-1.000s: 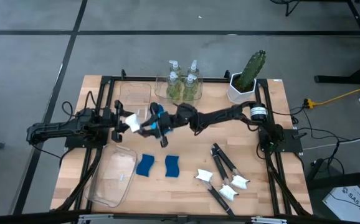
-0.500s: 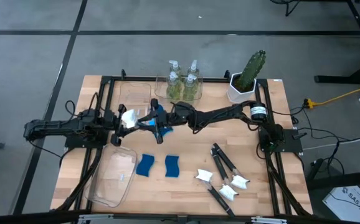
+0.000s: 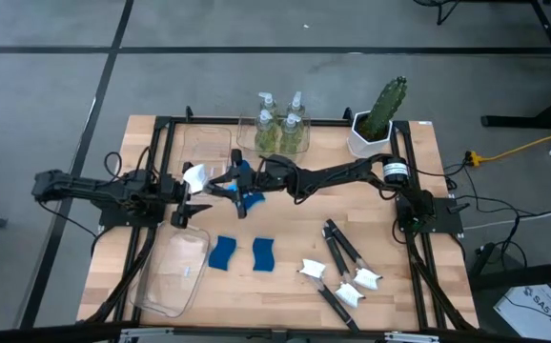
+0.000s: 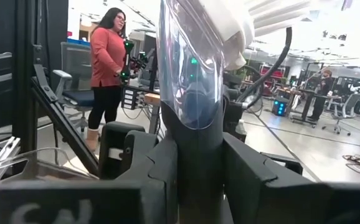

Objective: Pick & Place Kitchen Sink Supplies
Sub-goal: Put the black dish brush into the bottom left transparent bin

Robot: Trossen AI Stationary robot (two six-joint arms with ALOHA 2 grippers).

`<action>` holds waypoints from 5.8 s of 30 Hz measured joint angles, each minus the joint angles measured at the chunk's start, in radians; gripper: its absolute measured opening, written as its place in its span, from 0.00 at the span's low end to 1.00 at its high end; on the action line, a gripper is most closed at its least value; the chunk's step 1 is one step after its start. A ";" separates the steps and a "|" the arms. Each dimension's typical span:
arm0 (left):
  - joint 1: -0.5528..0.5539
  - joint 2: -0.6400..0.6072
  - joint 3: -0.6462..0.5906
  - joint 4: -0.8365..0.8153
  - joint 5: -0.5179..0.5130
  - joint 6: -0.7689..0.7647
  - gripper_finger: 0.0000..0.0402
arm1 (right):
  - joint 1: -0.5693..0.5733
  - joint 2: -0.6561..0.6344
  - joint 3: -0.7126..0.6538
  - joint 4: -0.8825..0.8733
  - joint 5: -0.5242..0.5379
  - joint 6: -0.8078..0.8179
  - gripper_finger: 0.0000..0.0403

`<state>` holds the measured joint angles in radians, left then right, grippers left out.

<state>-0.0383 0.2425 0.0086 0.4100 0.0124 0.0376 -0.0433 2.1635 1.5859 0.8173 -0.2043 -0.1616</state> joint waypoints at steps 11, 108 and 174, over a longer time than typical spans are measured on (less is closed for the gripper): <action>0.000 0.130 0.000 0.159 -0.002 0.029 0.69 | -0.006 0.000 0.020 0.000 -0.003 -0.001 0.24; -1.028 0.573 0.493 -1.036 -0.495 -1.040 0.27 | 0.616 -0.785 -0.434 -0.875 0.980 0.515 0.82; -1.054 0.826 0.512 -1.105 -0.436 -1.380 0.50 | 0.616 -0.783 -0.433 -0.980 1.008 0.465 0.82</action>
<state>-1.0921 1.0680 0.5208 -0.6948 -0.4232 -1.3422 0.5724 1.3804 1.1534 -0.1628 0.8040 0.3032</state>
